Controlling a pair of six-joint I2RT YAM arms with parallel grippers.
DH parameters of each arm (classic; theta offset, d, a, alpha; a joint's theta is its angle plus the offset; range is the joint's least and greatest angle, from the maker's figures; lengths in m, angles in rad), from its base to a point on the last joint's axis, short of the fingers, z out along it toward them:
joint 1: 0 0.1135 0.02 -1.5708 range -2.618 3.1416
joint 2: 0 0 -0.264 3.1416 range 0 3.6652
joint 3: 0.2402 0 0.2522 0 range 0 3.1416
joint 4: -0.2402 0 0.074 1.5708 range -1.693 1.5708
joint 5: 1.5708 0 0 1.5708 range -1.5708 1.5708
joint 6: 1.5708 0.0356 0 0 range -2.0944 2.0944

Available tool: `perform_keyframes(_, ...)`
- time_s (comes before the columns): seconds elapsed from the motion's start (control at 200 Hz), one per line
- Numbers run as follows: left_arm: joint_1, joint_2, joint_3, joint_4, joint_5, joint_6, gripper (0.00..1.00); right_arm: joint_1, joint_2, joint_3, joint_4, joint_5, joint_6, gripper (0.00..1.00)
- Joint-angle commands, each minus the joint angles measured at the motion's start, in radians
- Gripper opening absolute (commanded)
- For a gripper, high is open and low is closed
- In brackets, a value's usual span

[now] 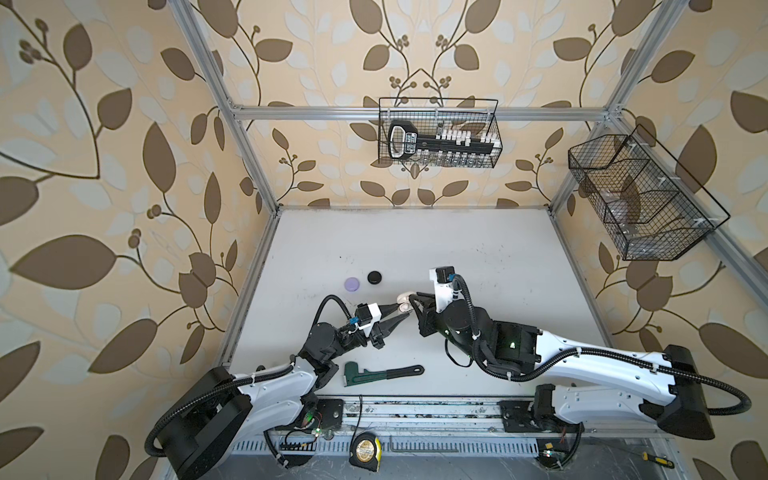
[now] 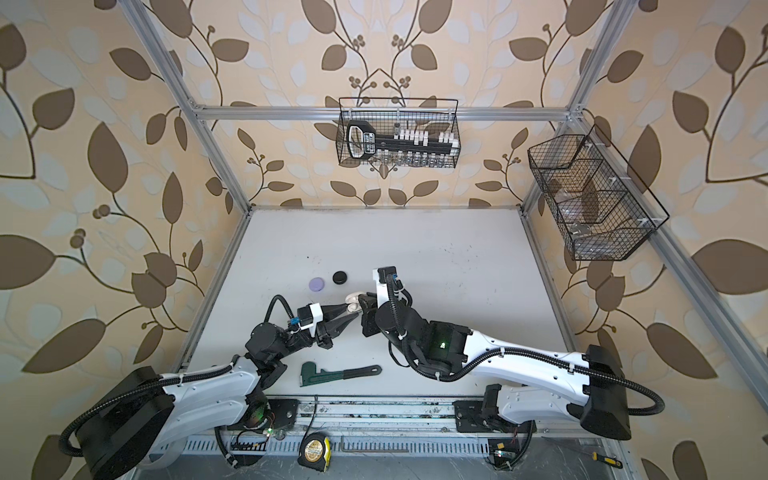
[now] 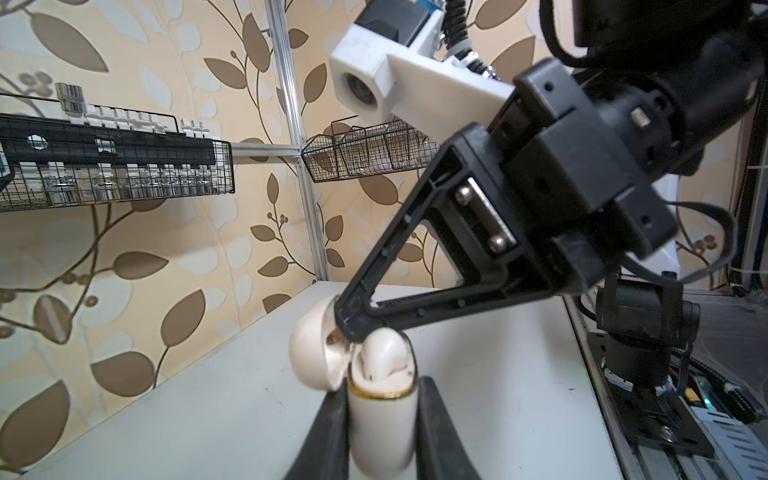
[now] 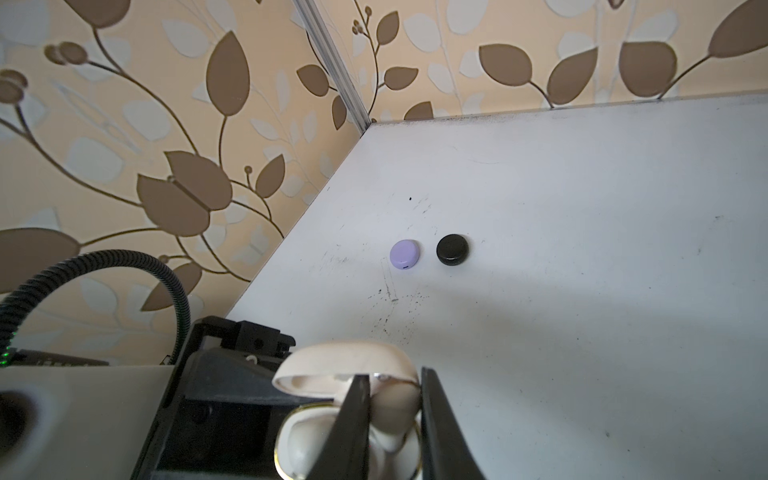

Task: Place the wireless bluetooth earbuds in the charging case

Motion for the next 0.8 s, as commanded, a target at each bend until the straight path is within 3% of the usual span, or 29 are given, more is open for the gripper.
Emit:
perform_keyframes(0.0,-0.009,-0.010,0.015,0.054,-0.007,-0.017,0.00,0.003,-0.024,0.008,0.033,-0.059,-0.100,0.14)
perform_keyframes(0.17,-0.007,-0.015,0.026,0.027,-0.008,-0.033,0.00,-0.030,-0.089,-0.053,0.070,-0.164,-0.291,0.13)
perform_keyframes(0.325,-0.007,-0.050,0.039,-0.006,0.051,-0.034,0.00,-0.160,-0.132,-0.093,0.083,-0.474,-0.363,0.14)
perform_keyframes(0.39,-0.008,-0.065,0.051,-0.033,0.077,-0.043,0.00,-0.185,-0.142,-0.097,0.076,-0.553,-0.397,0.14)
perform_keyframes(0.795,-0.007,-0.074,0.084,-0.108,0.107,-0.054,0.00,-0.166,-0.212,-0.145,0.065,-0.669,-0.510,0.21)
